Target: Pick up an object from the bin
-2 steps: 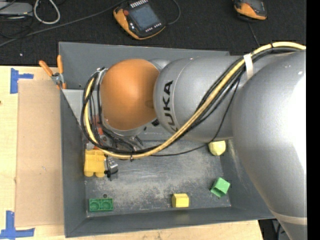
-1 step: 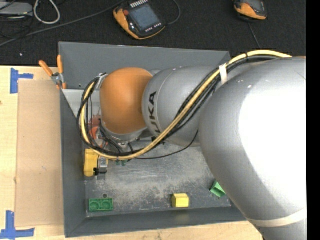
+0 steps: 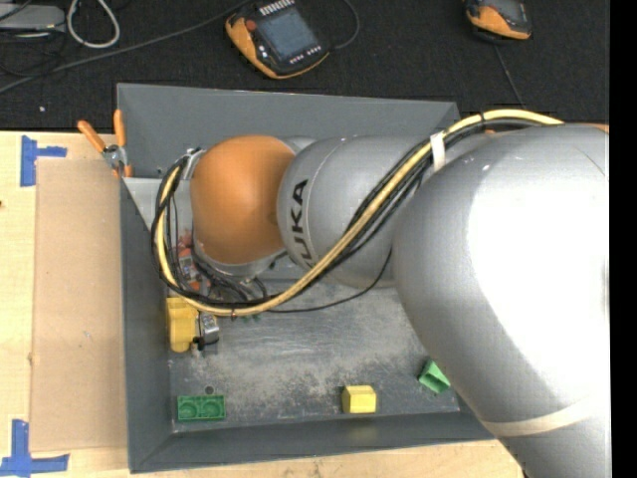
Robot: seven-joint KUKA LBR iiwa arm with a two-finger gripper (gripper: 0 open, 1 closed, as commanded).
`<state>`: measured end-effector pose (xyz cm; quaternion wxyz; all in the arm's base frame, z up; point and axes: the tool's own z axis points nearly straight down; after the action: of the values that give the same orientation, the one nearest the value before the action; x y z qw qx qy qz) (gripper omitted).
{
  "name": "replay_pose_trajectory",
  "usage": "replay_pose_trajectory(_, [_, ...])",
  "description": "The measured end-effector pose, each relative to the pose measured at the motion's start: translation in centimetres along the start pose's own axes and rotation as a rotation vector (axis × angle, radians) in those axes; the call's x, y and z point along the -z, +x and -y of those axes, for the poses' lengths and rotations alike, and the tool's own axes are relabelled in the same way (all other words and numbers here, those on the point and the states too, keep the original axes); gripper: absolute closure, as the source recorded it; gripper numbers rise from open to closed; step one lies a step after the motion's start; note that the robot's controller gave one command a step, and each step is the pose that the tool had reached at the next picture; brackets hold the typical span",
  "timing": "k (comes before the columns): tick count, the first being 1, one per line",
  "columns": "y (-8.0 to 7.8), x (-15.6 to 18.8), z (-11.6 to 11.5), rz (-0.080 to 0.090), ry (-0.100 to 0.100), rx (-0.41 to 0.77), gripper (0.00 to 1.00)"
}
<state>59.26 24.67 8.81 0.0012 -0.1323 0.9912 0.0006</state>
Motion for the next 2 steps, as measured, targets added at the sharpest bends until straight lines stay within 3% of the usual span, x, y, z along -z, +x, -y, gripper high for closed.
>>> replay_pose_trajectory(1, [0.76, -1.23, 0.12, 0.0, -0.001, -0.404, 1.0])
replay_pose_trajectory(2, [0.85, -1.34, 0.11, 0.003, -0.002, -0.417, 1.0])
